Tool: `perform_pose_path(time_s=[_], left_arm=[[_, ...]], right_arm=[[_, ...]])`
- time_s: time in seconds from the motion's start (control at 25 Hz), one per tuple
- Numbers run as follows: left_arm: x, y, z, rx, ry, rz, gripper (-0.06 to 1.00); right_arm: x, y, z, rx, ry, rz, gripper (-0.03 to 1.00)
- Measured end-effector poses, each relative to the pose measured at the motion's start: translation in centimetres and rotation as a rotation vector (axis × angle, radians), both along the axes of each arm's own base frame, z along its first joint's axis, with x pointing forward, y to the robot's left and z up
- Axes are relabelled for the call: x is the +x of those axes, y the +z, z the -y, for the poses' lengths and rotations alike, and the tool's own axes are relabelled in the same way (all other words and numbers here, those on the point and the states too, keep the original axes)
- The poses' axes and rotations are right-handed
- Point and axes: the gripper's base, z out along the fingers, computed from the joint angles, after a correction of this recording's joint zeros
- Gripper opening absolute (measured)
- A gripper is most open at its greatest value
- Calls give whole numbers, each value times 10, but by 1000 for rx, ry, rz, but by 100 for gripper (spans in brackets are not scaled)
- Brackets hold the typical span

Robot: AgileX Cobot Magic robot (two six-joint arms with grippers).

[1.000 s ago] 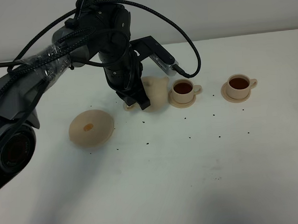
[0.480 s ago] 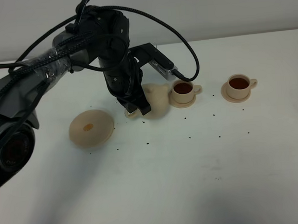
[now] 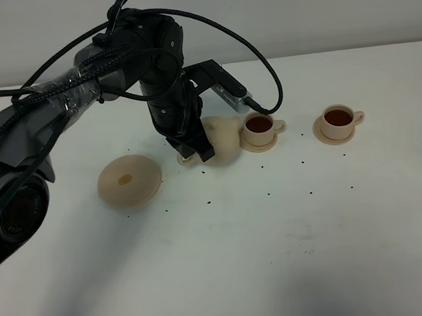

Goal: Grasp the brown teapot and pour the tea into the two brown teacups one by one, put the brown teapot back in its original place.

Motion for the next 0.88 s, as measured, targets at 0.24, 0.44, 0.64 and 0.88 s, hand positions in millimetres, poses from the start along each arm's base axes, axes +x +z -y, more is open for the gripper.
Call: perform_pose_path(time_s=[0.24, 0.44, 0.64, 0.88], left_arm=[[-1, 3, -8, -7, 109, -48, 12], [4, 22, -34, -46, 220, -31, 12], [-3, 36, -64, -48, 329, -37, 12], [-28, 26, -94, -23, 490, -94, 12]], right_arm=[[0, 0, 0, 0, 0, 0, 24], [0, 0, 0, 0, 0, 0, 24], [0, 0, 0, 0, 0, 0, 24], [0, 0, 0, 0, 0, 0, 24]])
